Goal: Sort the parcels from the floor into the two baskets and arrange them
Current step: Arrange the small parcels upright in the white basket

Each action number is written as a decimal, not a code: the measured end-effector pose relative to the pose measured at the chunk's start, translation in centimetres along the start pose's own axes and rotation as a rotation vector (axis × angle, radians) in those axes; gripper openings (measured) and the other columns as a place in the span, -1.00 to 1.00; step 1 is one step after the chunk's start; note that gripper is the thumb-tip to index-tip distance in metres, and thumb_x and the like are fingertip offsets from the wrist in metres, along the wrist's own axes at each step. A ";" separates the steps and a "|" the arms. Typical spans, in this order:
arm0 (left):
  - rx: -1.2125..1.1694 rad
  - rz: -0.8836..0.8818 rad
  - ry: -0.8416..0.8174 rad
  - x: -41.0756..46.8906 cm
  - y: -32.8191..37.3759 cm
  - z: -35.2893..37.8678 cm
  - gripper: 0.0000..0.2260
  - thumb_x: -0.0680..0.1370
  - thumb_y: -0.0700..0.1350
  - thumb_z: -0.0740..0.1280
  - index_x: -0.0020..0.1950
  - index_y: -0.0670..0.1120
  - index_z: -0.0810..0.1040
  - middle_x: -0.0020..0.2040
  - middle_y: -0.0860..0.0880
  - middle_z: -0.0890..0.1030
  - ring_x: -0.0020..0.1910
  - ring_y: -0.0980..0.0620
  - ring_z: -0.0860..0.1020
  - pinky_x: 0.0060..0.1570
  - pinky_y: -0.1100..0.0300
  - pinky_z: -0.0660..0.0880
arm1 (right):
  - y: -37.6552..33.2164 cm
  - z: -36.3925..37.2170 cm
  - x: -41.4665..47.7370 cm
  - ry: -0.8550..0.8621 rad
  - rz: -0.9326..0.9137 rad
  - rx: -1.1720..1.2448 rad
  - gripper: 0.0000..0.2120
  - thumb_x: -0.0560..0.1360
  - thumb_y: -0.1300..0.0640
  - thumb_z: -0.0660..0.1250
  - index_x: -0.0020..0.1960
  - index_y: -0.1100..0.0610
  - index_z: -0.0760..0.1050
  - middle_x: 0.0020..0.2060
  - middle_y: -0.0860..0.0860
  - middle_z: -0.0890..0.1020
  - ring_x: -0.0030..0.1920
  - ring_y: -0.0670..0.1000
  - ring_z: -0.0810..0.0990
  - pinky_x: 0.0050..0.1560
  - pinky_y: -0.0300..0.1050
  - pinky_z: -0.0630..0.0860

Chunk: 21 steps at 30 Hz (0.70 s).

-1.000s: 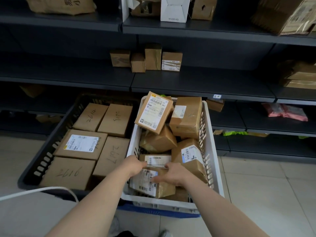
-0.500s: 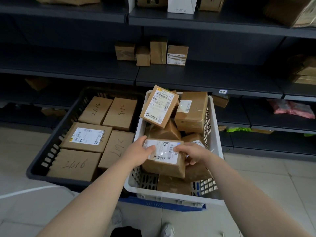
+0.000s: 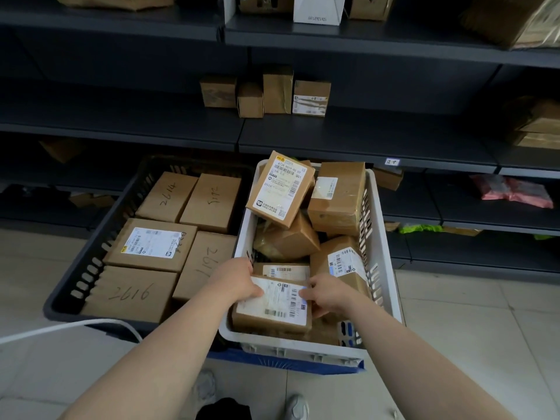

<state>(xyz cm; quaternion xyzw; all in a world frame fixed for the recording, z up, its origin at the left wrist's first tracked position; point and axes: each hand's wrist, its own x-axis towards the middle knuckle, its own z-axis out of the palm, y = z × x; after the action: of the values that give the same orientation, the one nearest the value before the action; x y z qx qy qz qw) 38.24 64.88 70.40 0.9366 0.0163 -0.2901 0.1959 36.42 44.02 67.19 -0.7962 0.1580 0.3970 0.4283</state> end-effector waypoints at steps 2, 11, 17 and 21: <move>0.070 -0.003 -0.039 0.0 -0.2 0.9 -0.58 0.43 -0.05 0.47 0.26 -0.09 0.51 0.11 -0.03 0.57 0.02 0.03 0.56 0.02 0.14 0.55 | 0.6 0.5 0.8 0.074 0.000 -0.125 -0.83 0.58 0.19 0.28 0.13 0.24 0.52 0.05 0.16 0.66 0.02 0.12 0.68 -0.03 0.03 0.67; 0.233 0.033 0.027 1.1 -0.6 4.3 -0.72 0.52 -0.12 0.34 0.23 -0.11 0.51 0.13 -0.08 0.43 -0.03 -0.01 0.53 -0.04 0.16 0.54 | 1.5 1.5 1.0 0.166 -0.088 -0.458 -0.74 0.59 0.17 0.23 0.23 0.21 0.54 0.12 0.12 0.64 0.08 0.09 0.63 0.11 -0.07 0.57; 0.163 0.074 0.003 2.1 0.8 4.7 -0.95 0.55 -0.09 0.30 -0.04 -0.04 0.51 0.02 -0.04 0.56 -0.05 0.01 0.54 -0.10 0.16 0.51 | 2.4 -3.0 -0.4 0.610 -0.072 -0.266 -0.70 0.56 0.09 0.25 0.27 0.08 0.52 0.16 0.06 0.61 0.06 0.06 0.61 0.06 -0.07 0.57; 0.006 0.160 0.000 3.4 4.0 5.8 -0.70 0.58 -0.02 0.29 0.27 -0.11 0.51 0.22 -0.08 0.54 0.15 -0.05 0.52 0.10 0.12 0.46 | 3.8 -4.8 -0.2 0.579 0.065 -0.309 -0.66 0.59 0.08 0.20 0.31 0.20 0.42 0.19 0.14 0.52 0.11 0.13 0.55 0.11 -0.01 0.55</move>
<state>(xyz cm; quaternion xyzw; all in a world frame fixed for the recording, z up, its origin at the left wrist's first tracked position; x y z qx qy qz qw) 38.57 58.76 65.56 0.9355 -0.0596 -0.2738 0.2154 36.45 37.97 66.73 -0.9262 0.2363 0.1869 0.2267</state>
